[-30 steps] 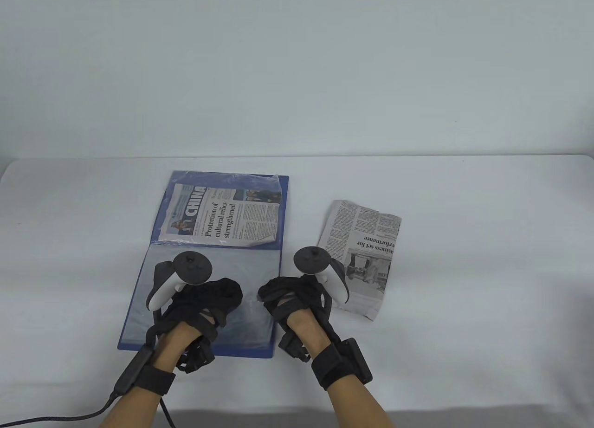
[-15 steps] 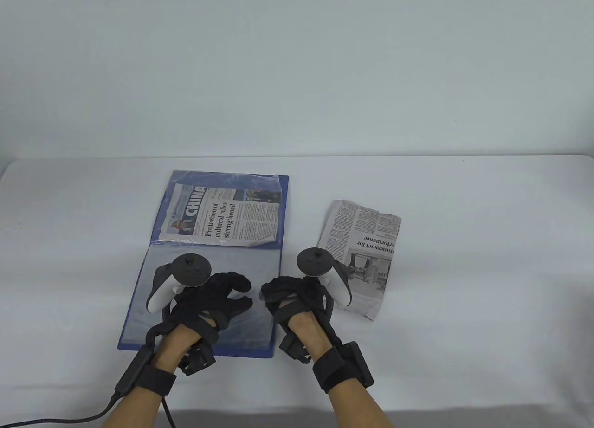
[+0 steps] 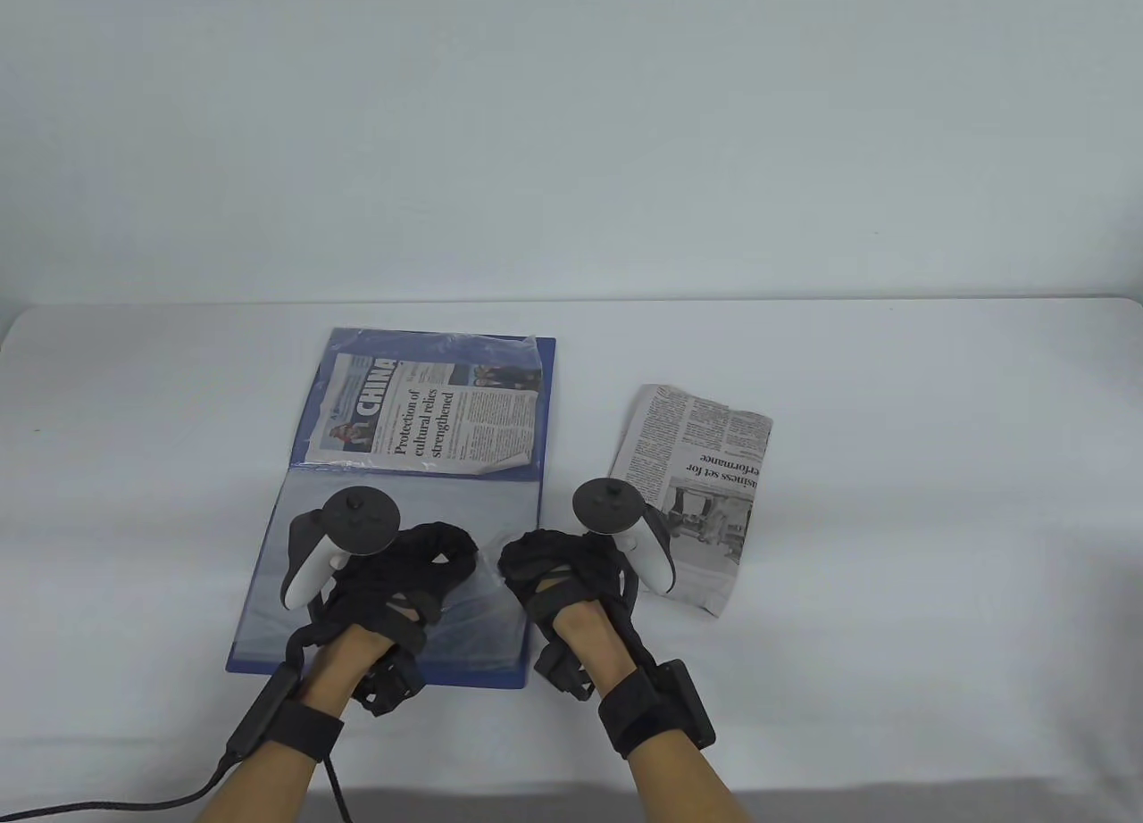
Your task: Insert newspapers into folder
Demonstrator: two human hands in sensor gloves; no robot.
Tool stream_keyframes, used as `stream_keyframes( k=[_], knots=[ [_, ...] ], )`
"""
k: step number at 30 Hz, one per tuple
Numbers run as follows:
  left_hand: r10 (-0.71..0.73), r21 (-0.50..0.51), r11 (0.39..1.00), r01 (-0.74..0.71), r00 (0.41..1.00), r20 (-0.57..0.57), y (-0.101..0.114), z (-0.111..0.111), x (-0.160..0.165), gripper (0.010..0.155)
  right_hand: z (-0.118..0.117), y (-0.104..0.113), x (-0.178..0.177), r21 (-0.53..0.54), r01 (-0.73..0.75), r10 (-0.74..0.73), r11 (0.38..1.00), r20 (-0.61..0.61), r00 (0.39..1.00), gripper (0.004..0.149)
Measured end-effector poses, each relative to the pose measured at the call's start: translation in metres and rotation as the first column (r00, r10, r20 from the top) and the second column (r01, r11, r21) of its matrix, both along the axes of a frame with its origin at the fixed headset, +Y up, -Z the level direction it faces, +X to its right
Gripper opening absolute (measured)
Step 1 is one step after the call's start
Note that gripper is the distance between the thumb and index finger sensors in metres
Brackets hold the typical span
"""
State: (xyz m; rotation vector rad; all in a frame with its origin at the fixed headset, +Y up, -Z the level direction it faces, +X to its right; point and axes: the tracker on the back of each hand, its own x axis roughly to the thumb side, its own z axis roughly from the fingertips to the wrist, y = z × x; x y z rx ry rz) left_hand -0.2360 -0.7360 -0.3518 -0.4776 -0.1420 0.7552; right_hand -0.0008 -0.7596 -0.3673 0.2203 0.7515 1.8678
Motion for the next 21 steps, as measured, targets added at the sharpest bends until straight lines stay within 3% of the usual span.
stream_keyframes(
  k=[2, 5, 9, 17, 21],
  knots=[
    [0.053, -0.013, 0.999, -0.053, 0.999, 0.007, -0.001, 0.0, -0.003, 0.039, 0.003, 0.001, -0.001, -0.003, 0.069, -0.069, 0.998, 0.027, 0.997, 0.04],
    [0.051, -0.014, 0.999, -0.051, 0.999, 0.002, -0.001, -0.001, -0.003, 0.039, 0.005, 0.0, -0.007, -0.022, 0.095, -0.095, 0.995, -0.001, 0.996, 0.062],
    [0.058, -0.018, 0.998, -0.058, 0.998, 0.006, 0.002, -0.002, -0.004, 0.04, 0.004, -0.007, -0.015, -0.058, 0.166, -0.166, 0.984, 0.005, 0.986, 0.039],
    [0.031, 0.057, 0.998, -0.025, 0.993, -0.11, 0.011, 0.0, -0.016, 0.038, 0.001, -0.008, -0.006, -0.053, 0.179, -0.175, 0.982, 0.074, 0.982, 0.038],
    [0.164, -0.012, 0.986, -0.164, 0.986, -0.013, 0.003, -0.002, -0.014, 0.043, 0.003, -0.009, -0.003, -0.024, 0.235, -0.232, 0.972, 0.085, 0.969, 0.038]
  ],
)
